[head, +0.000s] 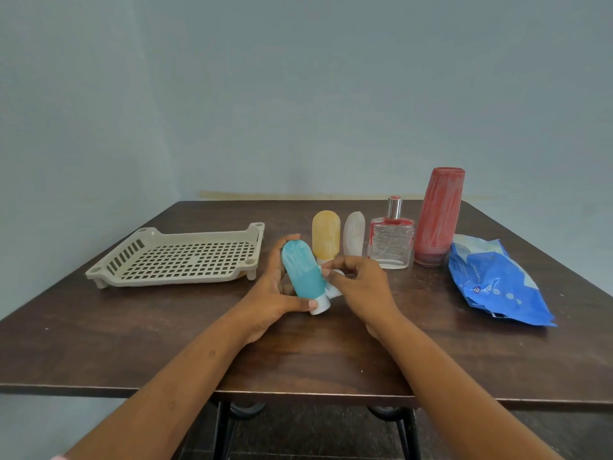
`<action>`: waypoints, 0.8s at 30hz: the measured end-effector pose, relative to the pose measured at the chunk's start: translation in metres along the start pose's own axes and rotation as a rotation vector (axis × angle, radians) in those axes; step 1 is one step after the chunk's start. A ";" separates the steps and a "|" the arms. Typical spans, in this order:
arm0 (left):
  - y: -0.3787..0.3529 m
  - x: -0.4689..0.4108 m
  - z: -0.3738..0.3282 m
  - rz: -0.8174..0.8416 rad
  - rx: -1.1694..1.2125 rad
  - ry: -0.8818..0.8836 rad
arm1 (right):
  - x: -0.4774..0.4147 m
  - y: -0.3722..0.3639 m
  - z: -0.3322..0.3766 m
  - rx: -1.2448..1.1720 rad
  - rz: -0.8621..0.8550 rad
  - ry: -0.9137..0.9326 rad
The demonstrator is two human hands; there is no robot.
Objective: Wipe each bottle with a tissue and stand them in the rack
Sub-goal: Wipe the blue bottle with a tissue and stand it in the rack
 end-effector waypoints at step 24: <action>-0.001 -0.001 0.002 -0.008 0.017 -0.002 | 0.006 -0.010 0.011 0.193 -0.015 0.374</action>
Point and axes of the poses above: each hand's wrist, its own x-axis away from the middle knuckle, its own y-axis out of the back of the hand, z = x × y, the point moved 1 cm from there along -x, towards the middle knuckle, and after that the axes turned 7 degrees about -x, right-handed, at the moved point
